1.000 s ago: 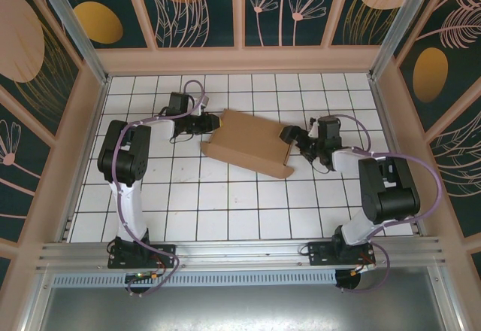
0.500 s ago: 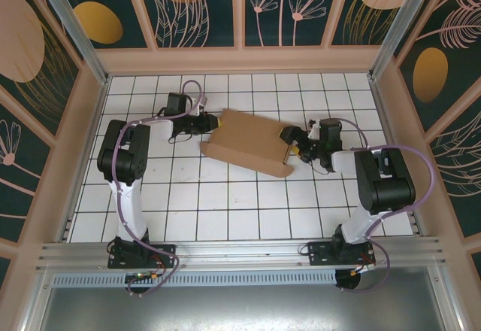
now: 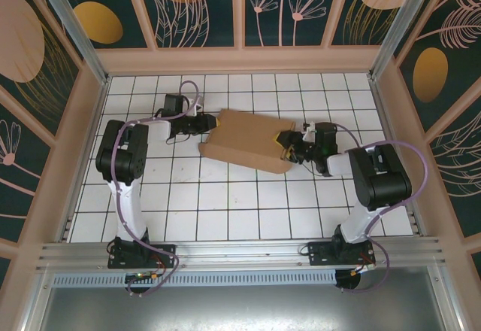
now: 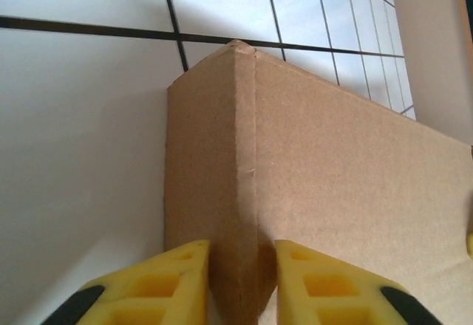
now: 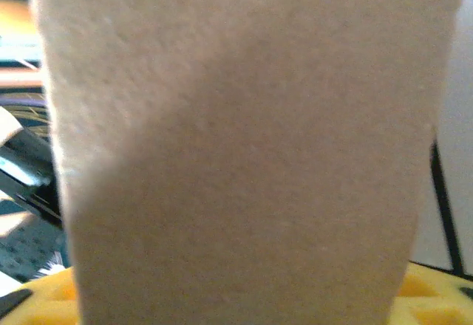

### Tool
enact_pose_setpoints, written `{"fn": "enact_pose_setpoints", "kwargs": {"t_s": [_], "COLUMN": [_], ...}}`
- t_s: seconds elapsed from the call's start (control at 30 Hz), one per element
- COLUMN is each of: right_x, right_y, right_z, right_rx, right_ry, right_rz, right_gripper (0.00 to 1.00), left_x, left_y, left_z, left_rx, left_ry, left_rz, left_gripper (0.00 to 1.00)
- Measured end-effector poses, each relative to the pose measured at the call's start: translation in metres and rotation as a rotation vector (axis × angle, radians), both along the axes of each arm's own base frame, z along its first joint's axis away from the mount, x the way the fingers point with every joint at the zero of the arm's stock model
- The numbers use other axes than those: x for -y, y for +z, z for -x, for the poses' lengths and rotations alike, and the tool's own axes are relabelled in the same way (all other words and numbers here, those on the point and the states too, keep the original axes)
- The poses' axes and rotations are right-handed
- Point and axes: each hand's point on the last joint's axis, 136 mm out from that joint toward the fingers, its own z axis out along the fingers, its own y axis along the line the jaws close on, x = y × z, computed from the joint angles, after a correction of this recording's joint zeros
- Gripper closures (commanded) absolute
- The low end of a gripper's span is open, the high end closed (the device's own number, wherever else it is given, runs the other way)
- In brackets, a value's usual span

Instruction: Fold the paper box

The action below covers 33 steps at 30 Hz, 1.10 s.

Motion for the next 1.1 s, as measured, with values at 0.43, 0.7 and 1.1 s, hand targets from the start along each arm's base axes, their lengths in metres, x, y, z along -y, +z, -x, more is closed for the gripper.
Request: {"fn": "enact_pose_setpoints", "kwargs": {"t_s": [0.43, 0.7, 1.1], "right_x": [0.013, 0.011, 0.005], "right_y": [0.034, 0.045, 0.072], "right_z": [-0.004, 0.0, 0.006], "right_rx": [0.027, 0.01, 0.012], "right_ry": [-0.054, -0.053, -0.028], "right_rz": [-0.05, -0.093, -0.19], "right_gripper": [0.55, 0.55, 0.57], "left_x": [-0.012, 0.031, 0.053], "left_y": [0.146, 0.123, 0.107], "left_z": [0.03, 0.114, 0.131], "left_rx": [0.487, 0.827, 1.149], "left_ry": [0.178, -0.115, -0.454], "left_rz": [-0.336, -0.576, -0.955], "left_gripper": [0.44, 0.42, 0.32]}}
